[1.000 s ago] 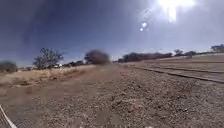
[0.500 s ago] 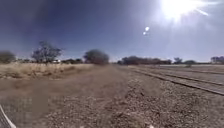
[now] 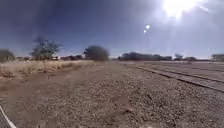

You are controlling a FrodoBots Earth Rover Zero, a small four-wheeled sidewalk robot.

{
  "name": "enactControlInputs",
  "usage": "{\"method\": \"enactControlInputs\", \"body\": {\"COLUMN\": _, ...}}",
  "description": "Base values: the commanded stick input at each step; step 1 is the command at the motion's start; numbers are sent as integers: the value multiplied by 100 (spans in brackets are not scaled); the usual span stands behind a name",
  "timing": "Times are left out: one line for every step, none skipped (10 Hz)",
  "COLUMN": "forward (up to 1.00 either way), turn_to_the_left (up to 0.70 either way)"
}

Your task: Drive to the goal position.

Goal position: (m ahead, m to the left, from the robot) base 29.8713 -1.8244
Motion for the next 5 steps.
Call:
{"method": "enactControlInputs", "body": {"forward": 70, "turn_to_the_left": 0}}
{"method": "enactControlInputs", "body": {"forward": 70, "turn_to_the_left": 0}}
{"method": "enactControlInputs", "body": {"forward": 70, "turn_to_the_left": 0}}
{"method": "enactControlInputs", "body": {"forward": 70, "turn_to_the_left": 0}}
{"method": "enactControlInputs", "body": {"forward": 70, "turn_to_the_left": 0}}
